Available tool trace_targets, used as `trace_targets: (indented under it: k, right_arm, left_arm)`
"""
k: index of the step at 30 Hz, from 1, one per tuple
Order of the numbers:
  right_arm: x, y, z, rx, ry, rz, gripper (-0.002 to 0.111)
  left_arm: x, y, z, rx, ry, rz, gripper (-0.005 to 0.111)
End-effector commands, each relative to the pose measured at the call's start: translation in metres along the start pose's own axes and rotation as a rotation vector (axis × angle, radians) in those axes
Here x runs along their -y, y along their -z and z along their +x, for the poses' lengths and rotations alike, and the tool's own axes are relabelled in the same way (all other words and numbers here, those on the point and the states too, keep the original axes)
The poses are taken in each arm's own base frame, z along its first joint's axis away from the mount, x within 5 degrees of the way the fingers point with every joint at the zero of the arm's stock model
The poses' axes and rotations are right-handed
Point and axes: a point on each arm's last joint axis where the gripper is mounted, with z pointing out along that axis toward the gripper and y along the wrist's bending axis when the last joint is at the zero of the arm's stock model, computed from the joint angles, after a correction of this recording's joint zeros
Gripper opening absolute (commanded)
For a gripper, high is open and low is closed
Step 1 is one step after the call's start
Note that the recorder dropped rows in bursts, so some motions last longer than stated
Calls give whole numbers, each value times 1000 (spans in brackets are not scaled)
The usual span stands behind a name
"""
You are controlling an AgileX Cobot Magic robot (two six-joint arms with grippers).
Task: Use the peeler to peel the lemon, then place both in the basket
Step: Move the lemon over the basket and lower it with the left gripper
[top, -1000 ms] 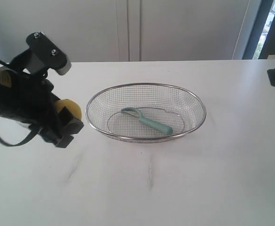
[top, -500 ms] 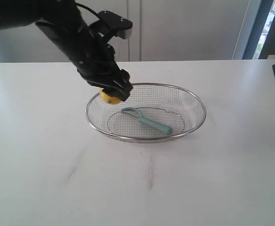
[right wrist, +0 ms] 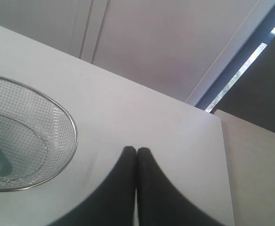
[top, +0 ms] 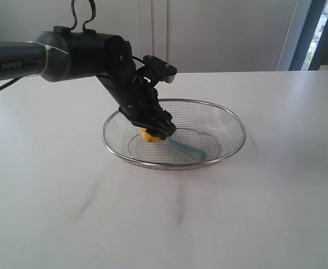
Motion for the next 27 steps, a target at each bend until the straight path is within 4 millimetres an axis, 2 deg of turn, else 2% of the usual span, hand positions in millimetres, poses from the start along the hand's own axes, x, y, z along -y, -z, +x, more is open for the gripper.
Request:
trace_targets:
  k: [1, 8, 17, 20, 27]
  right_arm:
    - [1, 2, -1, 17, -2, 4, 0]
    - [1, 2, -1, 17, -2, 4, 0]
    - [1, 2, -1, 25, -29, 2, 0]
    - [1, 2, -1, 25, -29, 2, 0]
    - [1, 2, -1, 25, -29, 2, 0]
  left_arm:
    - [1, -6, -4, 33, 7, -5, 0]
    - [-2, -22, 3, -3, -25, -28, 0]
    - [-3, -25, 2, 7, -31, -37, 1]
    - [-3, -25, 2, 7, -31, -37, 10]
    - [-3, -25, 2, 9, -31, -38, 48]
